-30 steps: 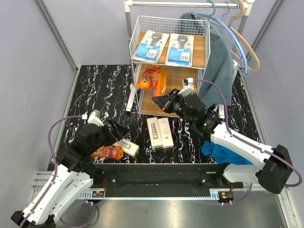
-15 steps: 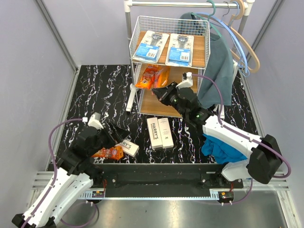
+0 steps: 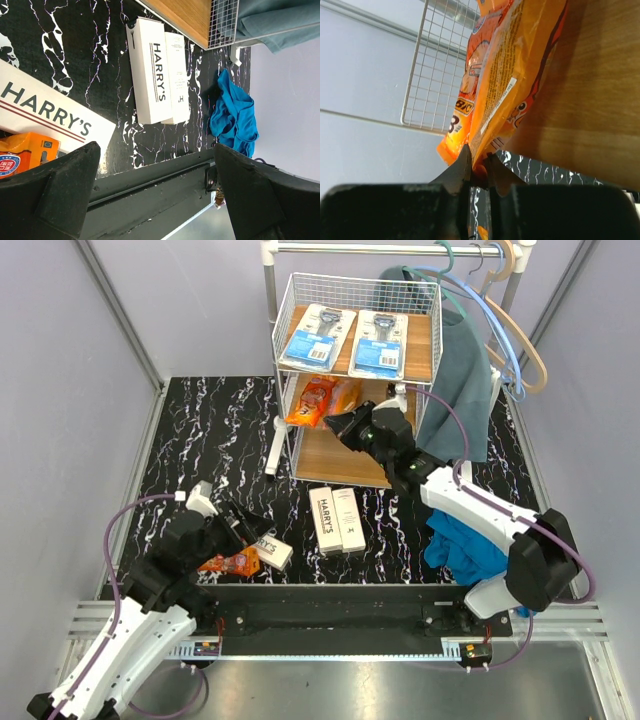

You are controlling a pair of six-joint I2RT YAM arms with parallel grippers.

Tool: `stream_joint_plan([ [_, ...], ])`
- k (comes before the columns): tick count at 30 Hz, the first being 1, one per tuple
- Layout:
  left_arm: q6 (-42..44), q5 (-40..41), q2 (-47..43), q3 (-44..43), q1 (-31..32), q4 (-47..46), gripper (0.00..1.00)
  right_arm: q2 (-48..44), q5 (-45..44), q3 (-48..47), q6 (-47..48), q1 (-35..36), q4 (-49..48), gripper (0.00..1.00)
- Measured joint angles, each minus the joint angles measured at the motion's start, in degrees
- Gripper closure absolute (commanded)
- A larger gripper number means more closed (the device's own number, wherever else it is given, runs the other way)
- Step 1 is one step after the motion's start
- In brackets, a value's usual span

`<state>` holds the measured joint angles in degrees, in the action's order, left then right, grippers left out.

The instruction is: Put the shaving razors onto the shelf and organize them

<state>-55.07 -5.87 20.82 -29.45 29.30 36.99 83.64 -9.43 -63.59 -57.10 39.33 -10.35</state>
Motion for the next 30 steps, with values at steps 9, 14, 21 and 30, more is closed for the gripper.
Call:
stream_joint_plan([
  [9, -0.04, -0.33, -0.11, 0.00, 0.00, 0.20, 0.01, 4.79, 3.32, -5.44, -2.60, -0.85, 2.51, 0.64],
  [14, -0.07, -0.46, -0.15, 0.00, 0.00, 0.24, 0.01, 5.09, 4.79, -5.79, -3.63, -0.94, 2.64, 0.40],
  [21, -0.20, -0.76, -0.26, 0.04, 0.00, 0.26, 0.01, 3.15, 6.47, -4.13, -5.05, -0.94, 1.68, 0.21],
  [30, -0.26, -1.07, -0.57, 0.11, 0.00, 0.24, 0.01, 1.44, 6.51, -1.99, -5.31, -1.09, 5.03, 0.06],
])
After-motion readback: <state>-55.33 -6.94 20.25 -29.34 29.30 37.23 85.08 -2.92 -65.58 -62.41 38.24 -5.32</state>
